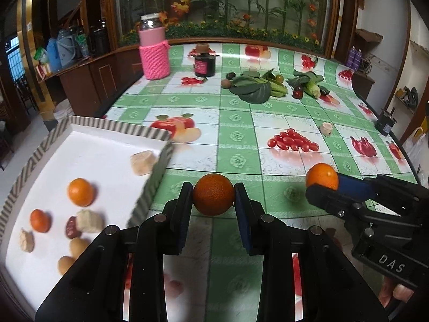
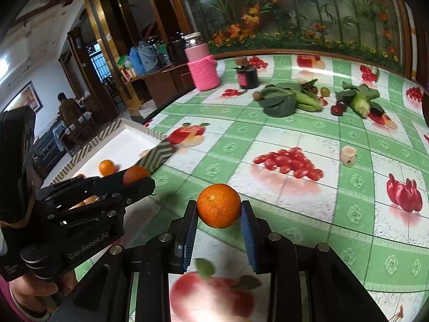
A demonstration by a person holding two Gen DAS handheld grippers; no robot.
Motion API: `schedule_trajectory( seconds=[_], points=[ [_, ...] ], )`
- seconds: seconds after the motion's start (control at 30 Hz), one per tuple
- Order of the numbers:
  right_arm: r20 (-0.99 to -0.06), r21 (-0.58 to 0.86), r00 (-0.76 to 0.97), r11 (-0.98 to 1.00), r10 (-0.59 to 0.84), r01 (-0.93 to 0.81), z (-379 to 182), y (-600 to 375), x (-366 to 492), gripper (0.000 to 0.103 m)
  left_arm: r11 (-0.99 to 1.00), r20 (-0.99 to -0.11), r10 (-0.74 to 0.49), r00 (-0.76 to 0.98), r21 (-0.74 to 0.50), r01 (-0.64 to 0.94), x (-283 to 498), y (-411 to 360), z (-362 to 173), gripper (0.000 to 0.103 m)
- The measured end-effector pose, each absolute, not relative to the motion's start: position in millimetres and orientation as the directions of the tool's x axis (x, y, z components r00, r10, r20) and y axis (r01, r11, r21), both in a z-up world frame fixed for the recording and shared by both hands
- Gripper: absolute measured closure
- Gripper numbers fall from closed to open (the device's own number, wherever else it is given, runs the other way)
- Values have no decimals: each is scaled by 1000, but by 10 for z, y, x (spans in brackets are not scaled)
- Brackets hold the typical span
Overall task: Organize fruits
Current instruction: 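Carry the orange and tangerine into the white tray and open both tools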
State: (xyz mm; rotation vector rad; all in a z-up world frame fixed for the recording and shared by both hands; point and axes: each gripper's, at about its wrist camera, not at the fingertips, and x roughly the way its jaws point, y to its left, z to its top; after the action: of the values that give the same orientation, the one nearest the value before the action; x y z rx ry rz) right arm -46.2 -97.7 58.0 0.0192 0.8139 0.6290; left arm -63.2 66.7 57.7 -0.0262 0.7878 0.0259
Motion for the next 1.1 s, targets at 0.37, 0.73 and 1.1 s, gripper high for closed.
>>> schedule_trajectory(
  seconds=[0.37, 0.73, 1.1],
  points=[
    [-657, 218, 499, 776, 565, -592, 733, -479, -704, 72, 995, -659, 80, 748, 4, -103, -1002, 1069, 764, 73],
    [-650, 196, 445, 702, 616, -684, 830, 137, -837, 72, 973, -640, 184, 746, 10, -231, -1291, 1684, 804, 72],
    [-677, 168, 387, 644, 626, -746, 796, 616, -907, 72, 951, -657, 235, 717, 2, -310, -1471, 2096, 678, 72]
  ],
)
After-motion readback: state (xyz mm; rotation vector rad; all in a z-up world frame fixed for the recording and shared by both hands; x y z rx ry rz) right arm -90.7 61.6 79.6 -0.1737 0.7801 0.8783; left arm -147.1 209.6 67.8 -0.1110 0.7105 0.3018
